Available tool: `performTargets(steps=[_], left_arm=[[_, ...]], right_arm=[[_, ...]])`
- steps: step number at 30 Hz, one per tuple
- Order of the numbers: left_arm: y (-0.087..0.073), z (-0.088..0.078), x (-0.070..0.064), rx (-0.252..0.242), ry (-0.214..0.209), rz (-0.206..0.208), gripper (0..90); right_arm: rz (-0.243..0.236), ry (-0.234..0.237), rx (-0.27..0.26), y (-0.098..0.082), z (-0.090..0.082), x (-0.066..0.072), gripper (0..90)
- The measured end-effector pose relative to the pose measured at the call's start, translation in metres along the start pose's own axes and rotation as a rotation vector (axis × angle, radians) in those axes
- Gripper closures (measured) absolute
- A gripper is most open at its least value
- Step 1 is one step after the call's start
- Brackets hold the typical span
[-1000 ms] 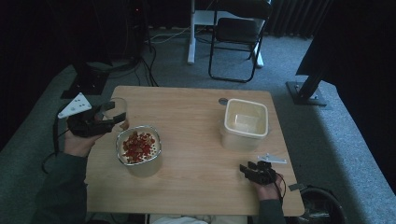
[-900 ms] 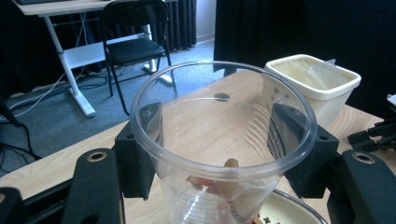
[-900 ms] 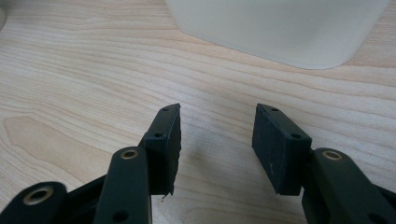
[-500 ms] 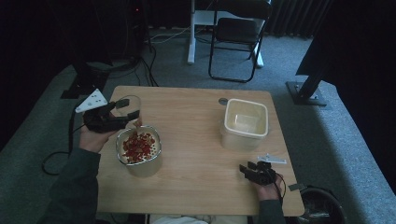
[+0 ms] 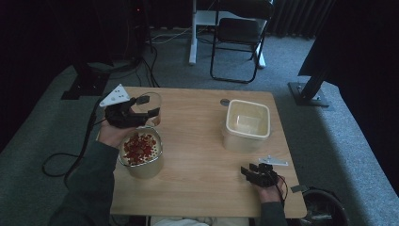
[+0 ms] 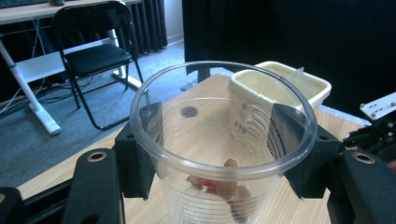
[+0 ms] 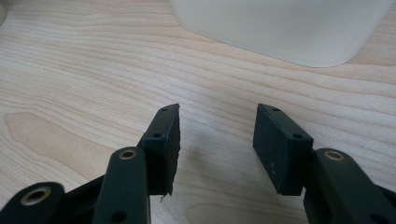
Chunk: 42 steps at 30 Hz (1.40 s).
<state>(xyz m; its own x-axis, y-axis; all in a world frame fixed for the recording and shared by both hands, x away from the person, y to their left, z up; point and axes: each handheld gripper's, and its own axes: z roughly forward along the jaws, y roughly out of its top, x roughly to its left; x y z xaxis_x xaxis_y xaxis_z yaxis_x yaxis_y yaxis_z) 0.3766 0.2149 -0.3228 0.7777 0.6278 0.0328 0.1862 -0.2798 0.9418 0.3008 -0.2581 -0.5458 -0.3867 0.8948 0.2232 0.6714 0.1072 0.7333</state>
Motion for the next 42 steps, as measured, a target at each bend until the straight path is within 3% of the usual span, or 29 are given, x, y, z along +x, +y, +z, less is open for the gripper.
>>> performTargets(steps=[16, 24, 37, 38, 42], left_arm=[[0.026, 0.046, -0.017, 0.001, -0.046, 0.031, 37.3], [0.046, 0.080, -0.032, 0.003, -0.078, 0.038, 37.3], [0.075, 0.137, -0.060, 0.005, -0.084, 0.040, 37.1], [0.081, 0.150, -0.067, 0.005, -0.087, 0.043, 37.1], [0.087, 0.172, -0.078, 0.016, -0.093, 0.056, 36.7]], right_arm=[[-0.002, 0.005, 0.001, 0.000, 0.001, 0.001, 50.5], [-0.001, 0.009, 0.001, 0.000, 0.001, 0.001, 50.5], [-0.003, 0.013, 0.000, 0.000, 0.001, 0.002, 50.5], [-0.003, 0.014, 0.000, 0.000, 0.002, 0.002, 50.5], [-0.006, 0.019, 0.003, 0.000, 0.002, 0.002, 50.4]])
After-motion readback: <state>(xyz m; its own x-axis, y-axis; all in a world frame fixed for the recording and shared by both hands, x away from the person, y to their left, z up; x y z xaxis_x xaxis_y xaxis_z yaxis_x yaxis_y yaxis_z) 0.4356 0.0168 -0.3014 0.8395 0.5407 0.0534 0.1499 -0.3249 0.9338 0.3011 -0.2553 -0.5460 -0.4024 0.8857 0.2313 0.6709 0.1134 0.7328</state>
